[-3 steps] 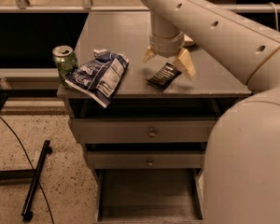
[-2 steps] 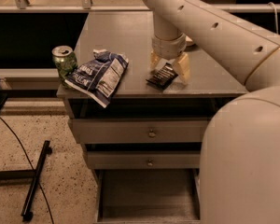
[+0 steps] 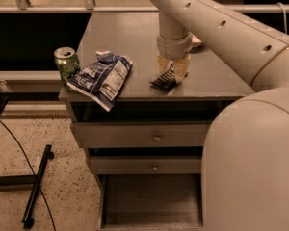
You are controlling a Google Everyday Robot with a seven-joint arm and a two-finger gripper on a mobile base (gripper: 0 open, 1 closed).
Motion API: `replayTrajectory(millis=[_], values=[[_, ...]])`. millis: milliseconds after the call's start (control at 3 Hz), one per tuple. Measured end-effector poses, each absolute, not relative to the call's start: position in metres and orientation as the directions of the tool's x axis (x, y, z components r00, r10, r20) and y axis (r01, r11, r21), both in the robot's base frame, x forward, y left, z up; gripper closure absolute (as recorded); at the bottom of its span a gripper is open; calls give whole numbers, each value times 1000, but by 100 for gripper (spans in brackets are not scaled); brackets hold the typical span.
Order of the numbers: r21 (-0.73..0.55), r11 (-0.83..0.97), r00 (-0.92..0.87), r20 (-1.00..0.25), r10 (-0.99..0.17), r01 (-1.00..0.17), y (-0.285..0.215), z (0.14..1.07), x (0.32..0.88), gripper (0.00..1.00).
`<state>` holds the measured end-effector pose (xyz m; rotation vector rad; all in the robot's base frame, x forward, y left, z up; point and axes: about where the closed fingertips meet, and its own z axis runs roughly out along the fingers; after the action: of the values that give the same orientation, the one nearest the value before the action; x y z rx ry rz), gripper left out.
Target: Place rxbar chocolate into bottom drawer
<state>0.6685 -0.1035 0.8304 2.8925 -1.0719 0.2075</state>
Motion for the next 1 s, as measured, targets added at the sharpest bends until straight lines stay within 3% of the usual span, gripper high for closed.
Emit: replayTrajectory(millis=[333,667,1000], values=[[0,-759,751,143,-645,-652,-104,832,669,94],[-126,-740,737,79,-671,-660,-107,867,658,100],[-278,-644,676,-30,-736,-713,-128,903,632,100]])
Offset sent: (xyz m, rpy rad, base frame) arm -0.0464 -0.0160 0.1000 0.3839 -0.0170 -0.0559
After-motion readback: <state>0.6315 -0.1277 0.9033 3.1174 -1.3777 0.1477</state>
